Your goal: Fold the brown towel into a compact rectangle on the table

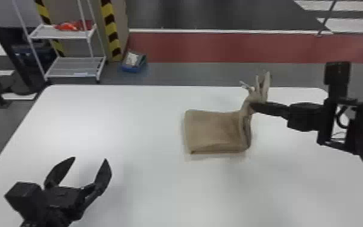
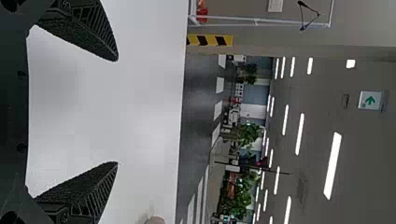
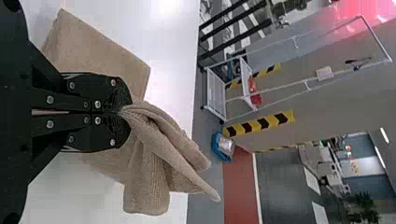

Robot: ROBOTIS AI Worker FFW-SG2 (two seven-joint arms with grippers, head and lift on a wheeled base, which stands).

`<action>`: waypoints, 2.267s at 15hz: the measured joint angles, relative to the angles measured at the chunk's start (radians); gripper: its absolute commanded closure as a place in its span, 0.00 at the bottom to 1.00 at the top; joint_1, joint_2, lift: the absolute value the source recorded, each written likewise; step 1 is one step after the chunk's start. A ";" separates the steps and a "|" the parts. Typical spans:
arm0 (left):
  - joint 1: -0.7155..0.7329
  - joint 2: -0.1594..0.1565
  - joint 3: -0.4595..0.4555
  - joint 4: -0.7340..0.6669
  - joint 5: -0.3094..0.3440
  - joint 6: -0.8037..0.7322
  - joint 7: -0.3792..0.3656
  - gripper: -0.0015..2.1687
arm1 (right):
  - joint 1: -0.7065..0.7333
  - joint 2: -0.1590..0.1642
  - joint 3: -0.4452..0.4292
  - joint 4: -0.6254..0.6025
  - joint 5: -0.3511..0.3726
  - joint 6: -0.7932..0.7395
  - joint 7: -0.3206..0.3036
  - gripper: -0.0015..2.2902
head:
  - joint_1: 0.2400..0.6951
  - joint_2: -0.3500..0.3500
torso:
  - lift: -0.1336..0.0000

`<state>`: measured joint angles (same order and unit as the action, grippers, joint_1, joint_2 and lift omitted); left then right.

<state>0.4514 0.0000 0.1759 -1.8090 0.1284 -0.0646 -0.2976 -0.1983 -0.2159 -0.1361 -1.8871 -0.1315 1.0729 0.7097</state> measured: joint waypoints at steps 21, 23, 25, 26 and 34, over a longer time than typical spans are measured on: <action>0.017 0.000 -0.004 -0.011 0.011 -0.004 0.001 0.04 | 0.006 -0.002 0.285 0.024 -0.001 -0.045 0.087 0.04 | 1.00 0.82 | 0.08; 0.014 0.000 -0.003 -0.007 0.011 -0.004 0.002 0.04 | 0.013 -0.005 0.275 0.025 0.026 -0.040 0.085 0.17 | 1.00 0.81 | 0.08; 0.012 0.000 -0.004 -0.003 0.012 -0.005 0.001 0.04 | 0.016 -0.010 0.261 0.025 0.076 -0.026 0.074 0.22 | 1.00 0.78 | 0.08; 0.011 0.000 -0.004 -0.001 0.012 -0.006 0.001 0.04 | 0.016 -0.013 0.249 0.025 0.090 -0.022 0.071 0.17 | 1.00 0.75 | 0.08; 0.015 0.000 -0.004 0.001 0.011 -0.011 0.000 0.04 | -0.014 0.009 0.267 0.128 0.181 -0.106 0.003 0.15 | 1.00 0.71 | 0.08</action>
<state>0.4666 0.0000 0.1716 -1.8082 0.1397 -0.0757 -0.2977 -0.2127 -0.2065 0.1309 -1.7589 0.0492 0.9666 0.7123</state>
